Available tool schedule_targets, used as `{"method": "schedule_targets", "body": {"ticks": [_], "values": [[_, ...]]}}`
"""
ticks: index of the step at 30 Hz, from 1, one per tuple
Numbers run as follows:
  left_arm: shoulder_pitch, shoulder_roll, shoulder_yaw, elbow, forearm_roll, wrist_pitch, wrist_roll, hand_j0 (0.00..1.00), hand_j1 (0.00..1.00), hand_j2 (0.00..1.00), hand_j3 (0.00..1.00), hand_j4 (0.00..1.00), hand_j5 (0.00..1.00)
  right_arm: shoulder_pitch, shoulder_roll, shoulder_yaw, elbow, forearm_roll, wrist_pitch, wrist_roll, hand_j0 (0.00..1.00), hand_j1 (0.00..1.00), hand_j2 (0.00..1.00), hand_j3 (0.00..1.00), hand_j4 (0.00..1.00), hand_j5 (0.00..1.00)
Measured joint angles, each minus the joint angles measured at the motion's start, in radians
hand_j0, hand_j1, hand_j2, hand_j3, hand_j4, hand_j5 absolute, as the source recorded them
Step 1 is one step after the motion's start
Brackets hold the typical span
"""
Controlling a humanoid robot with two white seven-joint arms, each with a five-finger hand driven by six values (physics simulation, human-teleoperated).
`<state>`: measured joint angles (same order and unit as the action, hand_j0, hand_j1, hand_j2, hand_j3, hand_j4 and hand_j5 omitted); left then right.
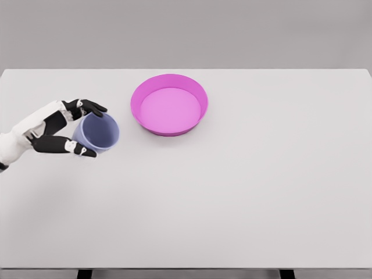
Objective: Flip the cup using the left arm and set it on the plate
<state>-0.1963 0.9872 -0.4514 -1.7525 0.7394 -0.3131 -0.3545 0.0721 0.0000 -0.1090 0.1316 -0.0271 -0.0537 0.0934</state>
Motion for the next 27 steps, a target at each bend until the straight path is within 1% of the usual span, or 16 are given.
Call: {"method": "schedule_targets", "body": {"ticks": [1, 3, 8, 13, 15, 16, 19, 23, 24, 25, 27], "values": [[-0.011, -0.020, -0.002, 0.004, 0.015, 0.001, 0.000, 0.55, 0.55, 0.55, 0.55, 0.55, 0.55, 0.000, 0.000, 0.000, 0.000, 0.000, 0.000, 0.000, 1.00, 1.00, 1.00, 1.00, 1.00, 1.00], [-0.012, -0.058, -0.005, 0.015, 0.035, 0.003, 0.000, 0.55, 0.55, 0.55, 0.55, 0.55, 0.55, 0.000, 0.000, 0.000, 0.000, 0.000, 0.000, 0.000, 1.00, 1.00, 1.00, 1.00, 1.00, 1.00], [-0.034, -0.137, -0.009, 0.042, 0.053, 0.012, -0.003, 0.54, 0.54, 0.54, 0.54, 0.54, 0.54, 0.000, 0.000, 0.000, 0.000, 0.000, 0.000, 0.000, 1.00, 1.00, 1.00, 1.00, 1.00, 1.00], [-0.078, -0.219, -0.012, 0.095, 0.052, 0.017, -0.009, 0.54, 0.54, 0.54, 0.54, 0.54, 0.54, 0.000, 0.000, 0.000, 0.000, 0.000, 0.000, 0.000, 1.00, 1.00, 1.00, 1.00, 1.00, 1.00], [-0.127, -0.252, -0.032, 0.124, 0.052, 0.018, -0.010, 0.54, 0.54, 0.54, 0.54, 0.54, 0.54, 0.000, 0.000, 0.000, 0.000, 0.000, 0.000, 0.000, 1.00, 1.00, 1.00, 1.00, 1.00, 1.00], [-0.140, -0.266, -0.045, 0.139, 0.051, 0.019, -0.011, 0.54, 0.54, 0.54, 0.54, 0.54, 0.54, 0.000, 0.000, 0.000, 0.000, 0.000, 0.000, 0.000, 1.00, 1.00, 1.00, 1.00, 1.00, 1.00], [-0.158, -0.320, -0.072, 0.183, 0.045, 0.020, -0.012, 0.52, 0.52, 0.52, 0.52, 0.52, 0.52, 0.000, 0.000, 0.000, 0.000, 0.000, 0.000, 0.000, 1.00, 1.00, 1.00, 1.00, 1.00, 1.00], [-0.164, -0.367, -0.083, 0.205, 0.041, 0.020, -0.013, 0.51, 0.51, 0.51, 0.51, 0.51, 0.51, 0.000, 0.000, 0.000, 0.000, 0.000, 0.000, 0.000, 1.00, 1.00, 1.00, 1.00, 1.00, 1.00], [-0.172, -0.379, -0.083, 0.211, 0.041, 0.020, -0.013, 0.51, 0.51, 0.51, 0.51, 0.51, 0.51, 0.000, 0.000, 0.000, 0.000, 0.000, 0.000, 0.000, 1.00, 1.00, 1.00, 1.00, 1.00, 1.00], [-0.195, -0.389, -0.084, 0.219, 0.040, 0.020, -0.013, 0.51, 0.51, 0.51, 0.51, 0.51, 0.51, 0.000, 0.000, 0.000, 0.000, 0.000, 0.000, 0.000, 1.00, 1.00, 1.00, 1.00, 1.00, 1.00], [-0.206, -0.415, -0.085, 0.240, 0.040, 0.020, -0.013, 0.51, 0.51, 0.51, 0.51, 0.51, 0.51, 0.000, 0.000, 0.000, 0.000, 0.000, 0.000, 0.000, 1.00, 1.00, 1.00, 1.00, 1.00, 1.00]]}}
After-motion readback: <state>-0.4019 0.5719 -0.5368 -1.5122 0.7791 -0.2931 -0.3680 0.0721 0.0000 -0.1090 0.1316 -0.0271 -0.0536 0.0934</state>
